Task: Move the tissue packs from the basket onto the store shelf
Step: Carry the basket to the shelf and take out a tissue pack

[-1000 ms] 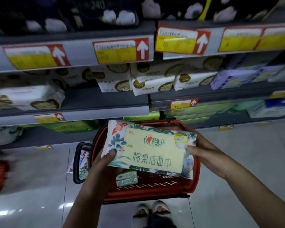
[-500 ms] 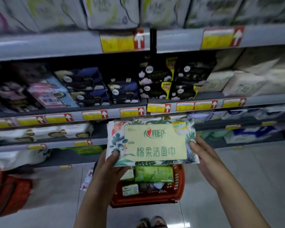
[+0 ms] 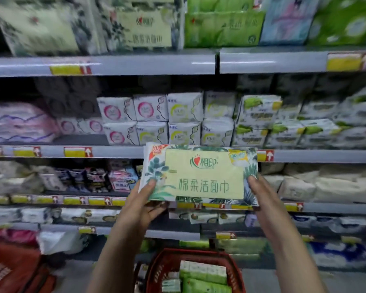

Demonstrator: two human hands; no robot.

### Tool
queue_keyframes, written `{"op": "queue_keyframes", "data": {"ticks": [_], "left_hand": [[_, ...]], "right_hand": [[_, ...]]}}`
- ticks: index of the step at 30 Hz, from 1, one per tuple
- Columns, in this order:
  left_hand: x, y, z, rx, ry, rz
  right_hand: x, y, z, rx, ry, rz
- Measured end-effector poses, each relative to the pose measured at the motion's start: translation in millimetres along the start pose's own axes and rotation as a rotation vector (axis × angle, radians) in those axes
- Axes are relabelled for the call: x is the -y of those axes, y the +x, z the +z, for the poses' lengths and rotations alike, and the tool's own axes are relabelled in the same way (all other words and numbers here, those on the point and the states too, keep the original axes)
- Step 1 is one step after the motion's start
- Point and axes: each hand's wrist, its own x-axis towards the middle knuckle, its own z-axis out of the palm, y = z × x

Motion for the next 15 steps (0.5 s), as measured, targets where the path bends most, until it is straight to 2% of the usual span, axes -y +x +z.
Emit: {"op": "queue_keyframes", "data": {"ticks": [5, 9, 15], "left_hand": [[-31.9, -20.5, 19.6, 0.137, 0.047, 0.11], [-53.0, -28.5, 34.9, 0.14, -0.001, 0.172], [-70.7, -34.5, 50.0, 0.128, -0.021, 0.213]], "right_hand": [[50.4, -13.5, 1.3, -0.002, 0.025, -0.05], [78.3, -19.9, 6.5, -0.01, -0.002, -0.117], [99.3, -24.5, 13.3, 0.044, -0.021, -0.104]]}}
